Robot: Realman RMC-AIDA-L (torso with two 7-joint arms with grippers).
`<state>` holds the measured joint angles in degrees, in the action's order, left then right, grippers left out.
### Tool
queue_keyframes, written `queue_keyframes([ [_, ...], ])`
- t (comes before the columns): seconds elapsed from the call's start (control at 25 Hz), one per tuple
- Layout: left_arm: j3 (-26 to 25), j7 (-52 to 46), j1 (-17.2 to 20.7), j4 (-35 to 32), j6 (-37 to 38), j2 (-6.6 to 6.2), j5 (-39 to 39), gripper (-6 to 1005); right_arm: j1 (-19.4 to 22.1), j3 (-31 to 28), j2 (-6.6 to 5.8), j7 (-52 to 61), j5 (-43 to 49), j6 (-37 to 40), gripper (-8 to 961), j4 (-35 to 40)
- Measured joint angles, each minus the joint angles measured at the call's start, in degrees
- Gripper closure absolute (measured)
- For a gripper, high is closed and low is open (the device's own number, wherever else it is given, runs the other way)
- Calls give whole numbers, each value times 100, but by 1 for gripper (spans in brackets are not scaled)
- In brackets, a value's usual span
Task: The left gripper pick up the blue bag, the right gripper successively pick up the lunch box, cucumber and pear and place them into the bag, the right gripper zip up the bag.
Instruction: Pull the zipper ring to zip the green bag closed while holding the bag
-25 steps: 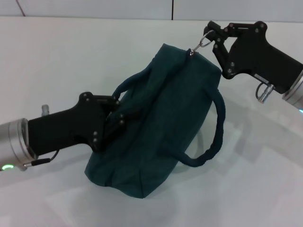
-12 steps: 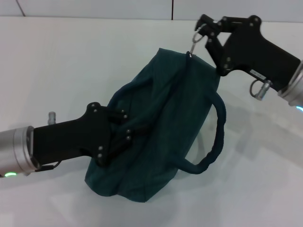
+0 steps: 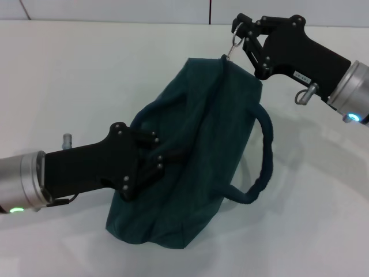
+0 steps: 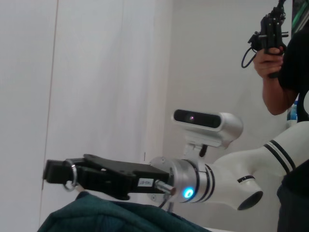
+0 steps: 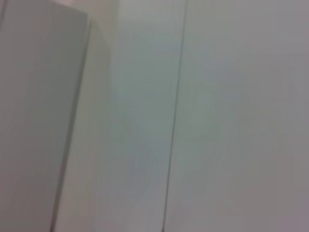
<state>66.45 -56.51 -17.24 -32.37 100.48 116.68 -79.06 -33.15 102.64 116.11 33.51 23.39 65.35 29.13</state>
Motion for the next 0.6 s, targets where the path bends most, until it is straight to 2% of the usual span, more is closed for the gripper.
queue_keyframes([
  [0.28, -18, 54, 2, -22, 68, -7, -130, 896, -4, -15, -7, -42, -13, -153, 932, -3],
  [0.6, -127, 137, 33, 3, 119, 10, -61, 898, 49, -15, -55, -219, 13, 179, 909, -96],
])
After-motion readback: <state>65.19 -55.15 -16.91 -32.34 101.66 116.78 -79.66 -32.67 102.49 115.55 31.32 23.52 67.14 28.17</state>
